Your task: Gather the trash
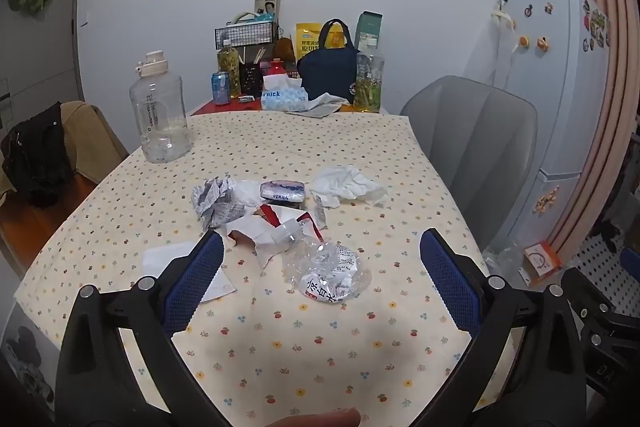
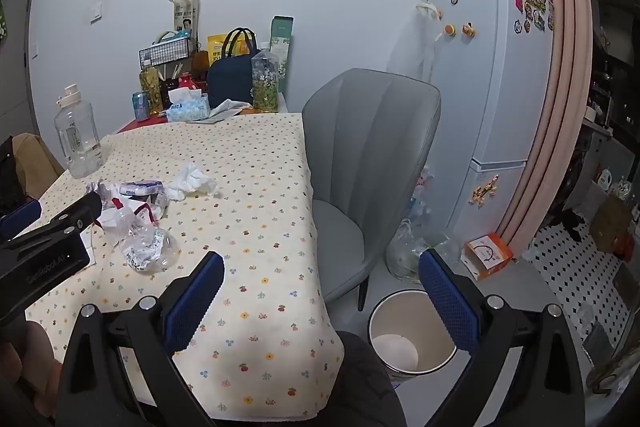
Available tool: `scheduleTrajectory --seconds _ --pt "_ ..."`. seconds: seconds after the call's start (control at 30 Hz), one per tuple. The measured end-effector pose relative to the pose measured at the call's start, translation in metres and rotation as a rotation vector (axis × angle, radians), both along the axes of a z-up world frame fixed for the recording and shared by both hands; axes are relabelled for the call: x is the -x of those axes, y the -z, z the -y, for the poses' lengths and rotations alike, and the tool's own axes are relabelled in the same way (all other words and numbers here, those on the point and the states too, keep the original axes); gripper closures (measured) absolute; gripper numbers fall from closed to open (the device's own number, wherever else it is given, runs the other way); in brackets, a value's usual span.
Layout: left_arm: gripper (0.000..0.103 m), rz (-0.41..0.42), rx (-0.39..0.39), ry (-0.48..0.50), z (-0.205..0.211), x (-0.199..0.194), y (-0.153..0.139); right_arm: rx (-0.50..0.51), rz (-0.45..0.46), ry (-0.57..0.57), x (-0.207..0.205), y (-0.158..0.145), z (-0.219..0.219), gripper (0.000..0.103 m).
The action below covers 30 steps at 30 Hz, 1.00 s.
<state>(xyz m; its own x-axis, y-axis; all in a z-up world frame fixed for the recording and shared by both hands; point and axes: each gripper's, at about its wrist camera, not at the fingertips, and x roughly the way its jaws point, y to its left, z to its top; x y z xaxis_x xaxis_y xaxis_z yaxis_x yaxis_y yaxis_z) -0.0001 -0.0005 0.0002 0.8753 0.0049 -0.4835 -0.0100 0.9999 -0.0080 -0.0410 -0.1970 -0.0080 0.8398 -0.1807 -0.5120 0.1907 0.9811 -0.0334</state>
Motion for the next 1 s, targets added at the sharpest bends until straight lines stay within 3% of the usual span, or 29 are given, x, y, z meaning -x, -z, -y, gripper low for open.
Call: scheduleTrajectory --seconds 1.0 --pt "0.005 -0.014 0.026 -0.003 -0.003 0.001 0.004 0.012 -0.003 0.006 -0.002 0.001 0.001 0.008"
